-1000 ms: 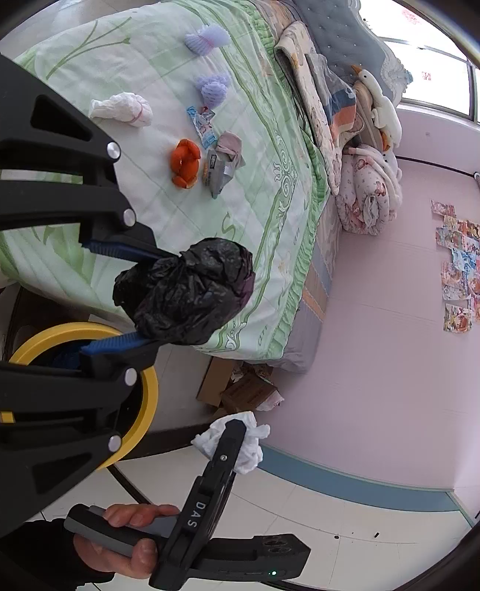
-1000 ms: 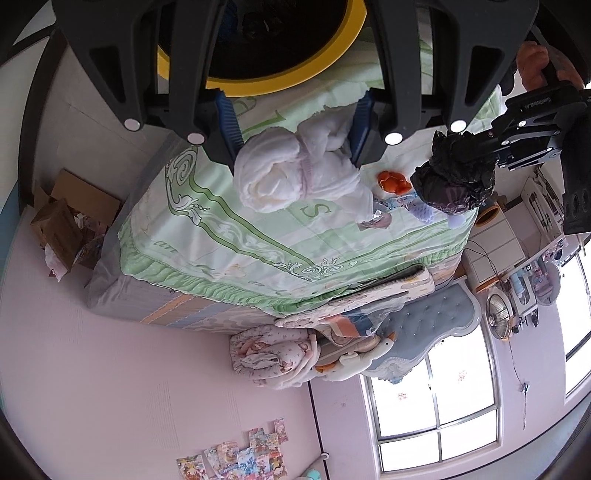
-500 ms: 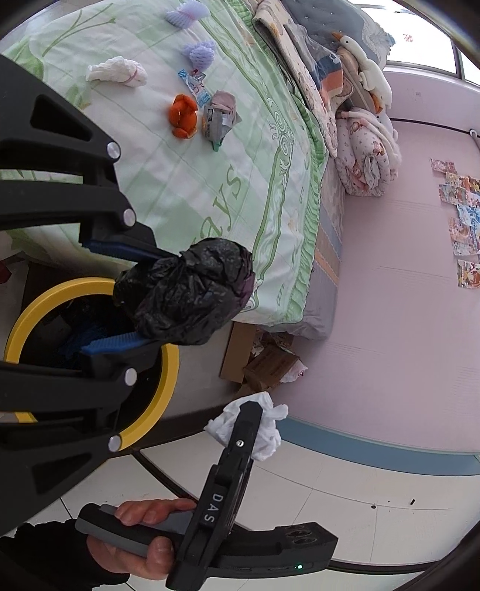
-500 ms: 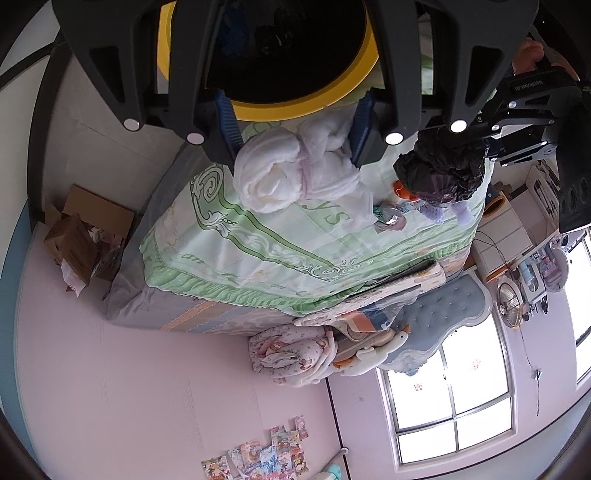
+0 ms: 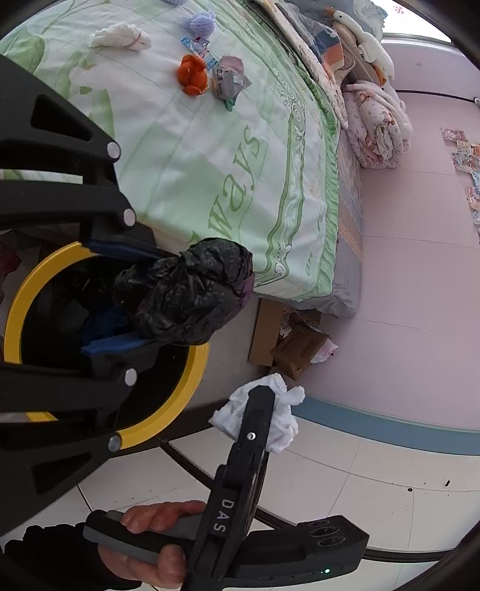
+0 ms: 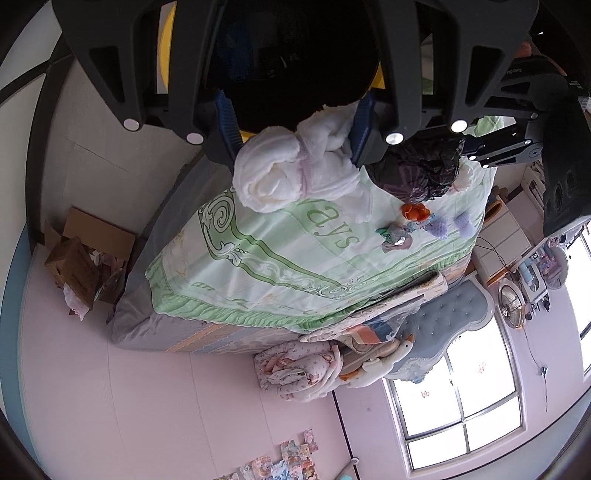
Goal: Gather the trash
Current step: 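Open the left tool to drop the black bag while the right tool drops the white cloth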
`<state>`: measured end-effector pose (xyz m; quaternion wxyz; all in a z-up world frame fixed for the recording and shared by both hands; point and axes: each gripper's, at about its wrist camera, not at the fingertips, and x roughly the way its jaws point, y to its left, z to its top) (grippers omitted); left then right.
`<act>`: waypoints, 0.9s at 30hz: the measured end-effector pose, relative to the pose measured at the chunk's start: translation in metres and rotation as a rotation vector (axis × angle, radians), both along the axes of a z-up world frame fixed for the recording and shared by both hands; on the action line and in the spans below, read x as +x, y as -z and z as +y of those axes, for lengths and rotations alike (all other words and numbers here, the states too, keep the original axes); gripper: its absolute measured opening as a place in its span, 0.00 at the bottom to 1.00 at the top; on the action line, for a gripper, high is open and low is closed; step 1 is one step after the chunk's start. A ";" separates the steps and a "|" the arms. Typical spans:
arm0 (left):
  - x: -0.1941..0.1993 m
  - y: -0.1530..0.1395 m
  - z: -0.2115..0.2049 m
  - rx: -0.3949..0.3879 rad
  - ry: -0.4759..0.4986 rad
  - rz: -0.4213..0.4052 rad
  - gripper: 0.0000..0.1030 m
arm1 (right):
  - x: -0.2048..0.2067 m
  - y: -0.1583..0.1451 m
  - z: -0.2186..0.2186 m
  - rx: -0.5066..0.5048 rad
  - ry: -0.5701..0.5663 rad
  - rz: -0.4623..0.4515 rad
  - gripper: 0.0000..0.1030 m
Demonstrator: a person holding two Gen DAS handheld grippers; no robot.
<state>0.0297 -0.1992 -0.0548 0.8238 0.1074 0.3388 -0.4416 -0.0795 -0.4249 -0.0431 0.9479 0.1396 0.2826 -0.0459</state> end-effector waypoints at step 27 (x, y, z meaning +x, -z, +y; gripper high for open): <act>0.002 0.021 -0.002 -0.015 0.009 0.122 0.54 | -0.005 0.017 -0.019 0.075 0.016 0.010 0.62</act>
